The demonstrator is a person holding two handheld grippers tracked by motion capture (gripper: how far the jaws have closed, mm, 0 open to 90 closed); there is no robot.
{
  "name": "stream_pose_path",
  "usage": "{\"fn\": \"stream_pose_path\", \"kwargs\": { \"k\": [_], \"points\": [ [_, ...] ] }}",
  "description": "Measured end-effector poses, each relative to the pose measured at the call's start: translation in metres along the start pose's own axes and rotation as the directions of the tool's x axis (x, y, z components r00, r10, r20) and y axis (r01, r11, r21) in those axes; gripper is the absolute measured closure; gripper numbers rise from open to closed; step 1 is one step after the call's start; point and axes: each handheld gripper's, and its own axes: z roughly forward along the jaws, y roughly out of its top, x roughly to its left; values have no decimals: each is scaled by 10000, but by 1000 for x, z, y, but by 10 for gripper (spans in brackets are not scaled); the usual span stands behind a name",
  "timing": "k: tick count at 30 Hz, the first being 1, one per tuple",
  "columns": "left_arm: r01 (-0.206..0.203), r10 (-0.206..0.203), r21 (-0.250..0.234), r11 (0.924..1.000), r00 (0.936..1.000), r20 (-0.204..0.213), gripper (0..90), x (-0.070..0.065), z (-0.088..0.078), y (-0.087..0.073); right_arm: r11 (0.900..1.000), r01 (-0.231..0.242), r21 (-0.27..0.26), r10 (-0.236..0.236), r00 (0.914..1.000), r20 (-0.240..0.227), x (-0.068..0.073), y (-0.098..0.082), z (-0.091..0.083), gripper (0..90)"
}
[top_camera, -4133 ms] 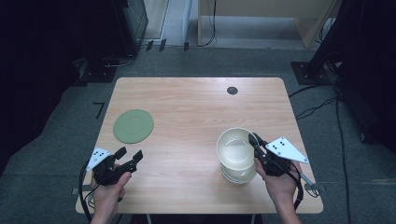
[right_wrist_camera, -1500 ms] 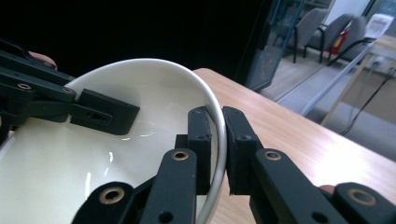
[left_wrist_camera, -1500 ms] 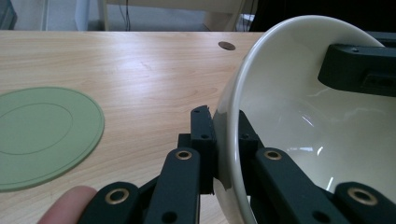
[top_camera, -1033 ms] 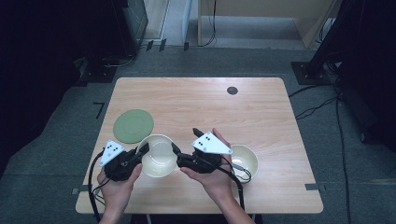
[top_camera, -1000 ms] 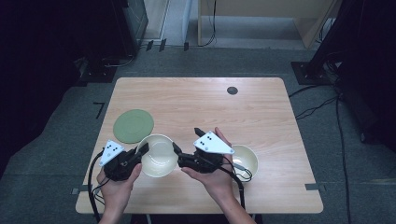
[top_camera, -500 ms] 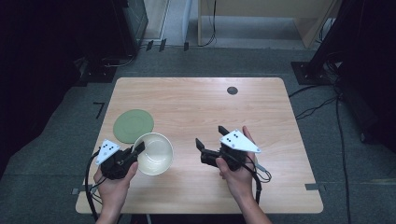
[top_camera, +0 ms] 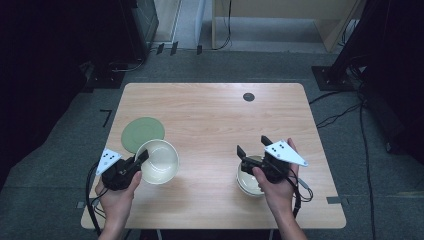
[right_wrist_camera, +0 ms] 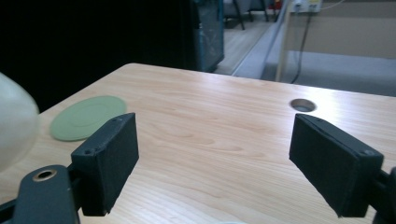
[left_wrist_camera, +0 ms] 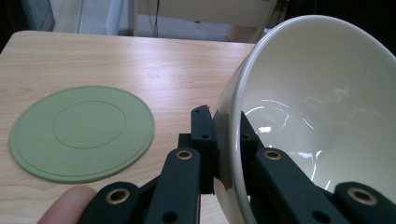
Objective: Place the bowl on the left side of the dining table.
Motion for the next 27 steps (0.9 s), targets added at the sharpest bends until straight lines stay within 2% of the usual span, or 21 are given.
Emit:
{"fn": "stream_pose_path", "kwargs": {
  "k": [12, 16, 22, 27],
  "points": [
    [204, -209, -110, 9997, 9989, -421, 845, 14, 4, 1, 9993, -354, 69, 347, 9959, 837, -33, -9, -13, 161],
    [326, -334, -140, 9994, 9974, -633, 845, 19, 6, 1, 9989, -450, 89, 440, 9947, 933, -43, -13, -17, 159],
    [452, -469, -207, 9988, 9949, -891, 844, 28, 9, 3, 9971, -722, 248, 685, 9895, 1273, -63, -24, -24, 160],
    [576, -600, -251, 9980, 9920, -1108, 844, 37, 13, 3, 9975, -699, 120, 669, 9839, 1660, -79, -35, -33, 163]
  ]
}}
